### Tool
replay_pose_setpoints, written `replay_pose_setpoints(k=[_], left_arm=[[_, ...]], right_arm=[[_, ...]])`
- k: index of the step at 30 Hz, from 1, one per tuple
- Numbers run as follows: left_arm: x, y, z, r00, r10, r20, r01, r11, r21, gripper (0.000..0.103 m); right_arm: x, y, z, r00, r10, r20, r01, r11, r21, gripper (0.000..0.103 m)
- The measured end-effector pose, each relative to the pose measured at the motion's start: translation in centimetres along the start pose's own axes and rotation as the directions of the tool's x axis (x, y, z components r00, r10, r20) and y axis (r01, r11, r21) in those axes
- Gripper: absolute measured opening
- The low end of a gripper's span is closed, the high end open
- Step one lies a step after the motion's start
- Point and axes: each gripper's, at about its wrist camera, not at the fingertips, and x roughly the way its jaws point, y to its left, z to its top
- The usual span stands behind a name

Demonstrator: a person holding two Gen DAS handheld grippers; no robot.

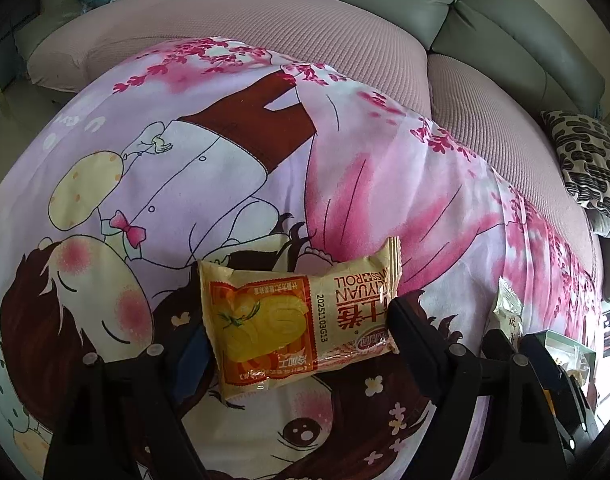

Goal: Organize snacks
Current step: 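Close right tool on the cream packet with red lettering while left holds roll packet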

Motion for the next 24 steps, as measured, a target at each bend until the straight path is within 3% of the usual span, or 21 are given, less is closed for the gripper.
replay_pose_setpoints(k=[5, 11, 24], left_arm=[[0.0, 0.1, 0.0, 1.0, -0.007, -0.002, 0.007, 1.0, -0.003, 0.084], [0.0, 0.2, 0.1, 1.0, -0.018, -0.004, 0.017, 1.0, -0.014, 0.084], [0.0, 0.3, 0.1, 1.0, -0.018, -0.006, 0.018, 1.0, -0.013, 0.084]], right_arm=[[-0.3, 0.3, 0.0, 0.998, 0.055, 0.009, -0.055, 0.998, 0.004, 0.06], [-0.9, 0.2, 0.0, 0.999, 0.009, 0.036, -0.01, 1.0, 0.009, 0.059], [1.3, 0.9, -0.3, 0.999, -0.042, -0.003, 0.042, 0.999, 0.002, 0.064]])
